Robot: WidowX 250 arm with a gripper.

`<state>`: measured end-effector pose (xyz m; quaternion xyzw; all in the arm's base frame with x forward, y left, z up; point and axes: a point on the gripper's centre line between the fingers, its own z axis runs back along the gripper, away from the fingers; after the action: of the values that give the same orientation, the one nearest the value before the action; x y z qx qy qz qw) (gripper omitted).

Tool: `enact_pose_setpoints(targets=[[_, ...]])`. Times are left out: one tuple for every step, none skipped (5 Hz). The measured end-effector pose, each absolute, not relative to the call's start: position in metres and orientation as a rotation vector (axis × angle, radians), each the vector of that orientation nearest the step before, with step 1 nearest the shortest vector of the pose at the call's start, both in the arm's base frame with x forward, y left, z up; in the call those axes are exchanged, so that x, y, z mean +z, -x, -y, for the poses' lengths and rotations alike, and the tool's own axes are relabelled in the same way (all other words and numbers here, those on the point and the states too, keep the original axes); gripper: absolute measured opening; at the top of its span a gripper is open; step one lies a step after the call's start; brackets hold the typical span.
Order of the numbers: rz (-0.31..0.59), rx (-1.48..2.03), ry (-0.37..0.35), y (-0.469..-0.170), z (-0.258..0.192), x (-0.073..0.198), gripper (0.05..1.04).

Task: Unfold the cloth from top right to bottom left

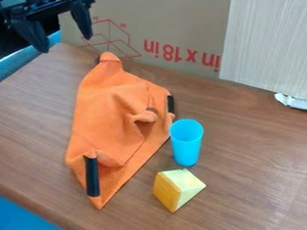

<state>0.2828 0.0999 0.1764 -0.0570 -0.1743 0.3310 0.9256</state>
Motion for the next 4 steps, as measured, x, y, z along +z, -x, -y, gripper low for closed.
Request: enact_pose_setpoints(targets=[[0.329, 0.686, 0.119, -0.283, -0.1, 0.168, 1.001], [0.302, 0.678, 0.107, -0.299, -0.085, 0.154, 1.001], [0.299, 0.705, 0.092, -0.315, -0.081, 0.152, 1.001], [0.286, 0.705, 0.07, -0.334, -0.066, 0.144, 1.001]])
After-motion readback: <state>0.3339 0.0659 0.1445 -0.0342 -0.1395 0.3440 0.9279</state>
